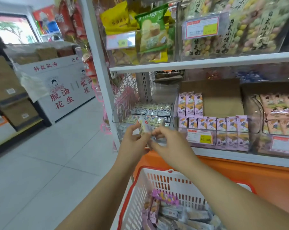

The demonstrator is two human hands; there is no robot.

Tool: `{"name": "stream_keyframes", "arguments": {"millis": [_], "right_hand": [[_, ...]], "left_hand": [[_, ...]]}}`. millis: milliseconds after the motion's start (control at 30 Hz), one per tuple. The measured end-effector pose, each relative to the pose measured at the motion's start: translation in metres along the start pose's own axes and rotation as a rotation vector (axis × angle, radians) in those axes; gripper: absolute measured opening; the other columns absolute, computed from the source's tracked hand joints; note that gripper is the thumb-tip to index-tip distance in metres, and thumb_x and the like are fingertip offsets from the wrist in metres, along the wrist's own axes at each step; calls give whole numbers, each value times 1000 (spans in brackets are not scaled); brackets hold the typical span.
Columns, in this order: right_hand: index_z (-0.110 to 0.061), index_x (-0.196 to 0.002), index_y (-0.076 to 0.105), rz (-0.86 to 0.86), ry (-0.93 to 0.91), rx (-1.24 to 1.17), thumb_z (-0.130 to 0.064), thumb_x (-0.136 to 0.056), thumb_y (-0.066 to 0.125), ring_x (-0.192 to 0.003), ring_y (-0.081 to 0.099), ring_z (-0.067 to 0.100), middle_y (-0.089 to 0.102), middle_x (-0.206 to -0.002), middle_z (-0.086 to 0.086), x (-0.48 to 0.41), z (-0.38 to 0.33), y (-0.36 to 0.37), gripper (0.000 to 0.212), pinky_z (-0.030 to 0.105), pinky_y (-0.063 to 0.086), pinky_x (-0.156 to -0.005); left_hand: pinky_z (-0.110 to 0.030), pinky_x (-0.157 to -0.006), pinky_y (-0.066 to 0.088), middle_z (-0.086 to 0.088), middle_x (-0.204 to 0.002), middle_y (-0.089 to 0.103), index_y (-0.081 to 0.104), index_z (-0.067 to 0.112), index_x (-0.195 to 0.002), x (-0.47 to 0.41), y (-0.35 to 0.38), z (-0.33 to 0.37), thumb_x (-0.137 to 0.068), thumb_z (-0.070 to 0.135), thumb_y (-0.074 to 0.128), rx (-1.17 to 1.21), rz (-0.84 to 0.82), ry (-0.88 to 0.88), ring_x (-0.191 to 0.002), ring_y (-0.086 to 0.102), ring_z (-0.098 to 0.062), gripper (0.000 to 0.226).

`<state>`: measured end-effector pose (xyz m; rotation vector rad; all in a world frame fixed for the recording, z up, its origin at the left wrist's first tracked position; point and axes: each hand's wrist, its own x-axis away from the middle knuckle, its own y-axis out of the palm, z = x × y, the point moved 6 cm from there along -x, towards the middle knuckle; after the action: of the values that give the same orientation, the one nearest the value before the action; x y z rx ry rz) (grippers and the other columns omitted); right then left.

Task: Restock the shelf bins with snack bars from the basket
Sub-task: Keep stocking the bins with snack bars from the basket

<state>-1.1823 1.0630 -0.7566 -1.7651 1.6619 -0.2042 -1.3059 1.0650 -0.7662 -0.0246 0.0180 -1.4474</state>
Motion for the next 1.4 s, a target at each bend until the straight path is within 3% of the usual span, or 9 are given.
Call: {"name": "stream_keyframes", "arguments": {"millis": [67,233,333,433,600,733,1000,1200,1400], "right_hand": [[-33,-119,60,-57,0,50,-34,-88,64,-114,50,8,60,-116,-9,-8,8,-2,31,26,41,-90],[-23,-125,60,142,98,286,-23,-93,56,-118,48,18,60,-125,-3,-31,50,-39,33,32,37,-99],[-23,-124,61,98,142,330,-19,-93,54,-121,47,21,60,-126,-2,-35,72,-39,33,37,35,-104],[-30,-121,61,88,114,411,-24,-94,52,-123,46,17,59,-124,-11,-36,78,-35,30,32,24,-106],[-37,-117,60,116,96,448,-29,-93,51,-118,46,9,58,-123,-17,-39,80,-33,27,27,19,-103],[-36,-114,62,124,88,429,-29,-92,53,-112,48,10,60,-118,-16,-40,82,-33,25,27,21,-98],[-38,-114,62,125,92,459,-31,-93,51,-108,48,7,60,-114,-18,-42,83,-30,25,26,20,-98],[-39,-113,62,124,98,476,-32,-93,51,-107,48,6,59,-113,-18,-42,84,-28,24,26,19,-101],[-38,-112,63,131,92,478,-32,-93,51,-107,49,7,59,-113,-17,-43,83,-28,23,26,20,-100]], "left_hand": [[-38,-79,57,-4,-94,67,47,23,-125,-18,-1,4,-92,15,59,-51,22,19,-83,67,-20,36],[-41,-84,54,3,-96,63,50,20,-128,-75,11,22,-91,25,61,-400,31,130,-83,64,-15,39],[-22,-62,49,-1,-102,64,58,19,-120,-105,32,21,-91,26,59,-612,-45,151,-70,60,-12,30],[-20,-50,40,1,-91,63,63,20,-108,-127,54,13,-90,27,60,-771,-111,126,-58,53,-8,19],[-22,-53,36,-2,-71,59,65,14,-115,-147,79,4,-90,21,58,-828,-217,49,-56,47,-13,27],[-25,-71,44,-9,-98,66,69,12,-110,-151,91,-2,-88,11,54,-1038,-328,44,-77,54,-19,27],[-25,-70,41,-4,-93,57,66,13,-112,-158,95,-4,-87,12,55,-1190,-412,86,-82,51,-20,28],[-27,-65,41,2,-66,51,58,21,-64,-164,92,-14,-83,18,58,-1339,-425,83,-70,52,-21,19],[-25,-59,43,-8,-88,64,69,12,-101,-167,92,-19,-82,13,58,-1302,-453,69,-71,54,-22,22]]}}
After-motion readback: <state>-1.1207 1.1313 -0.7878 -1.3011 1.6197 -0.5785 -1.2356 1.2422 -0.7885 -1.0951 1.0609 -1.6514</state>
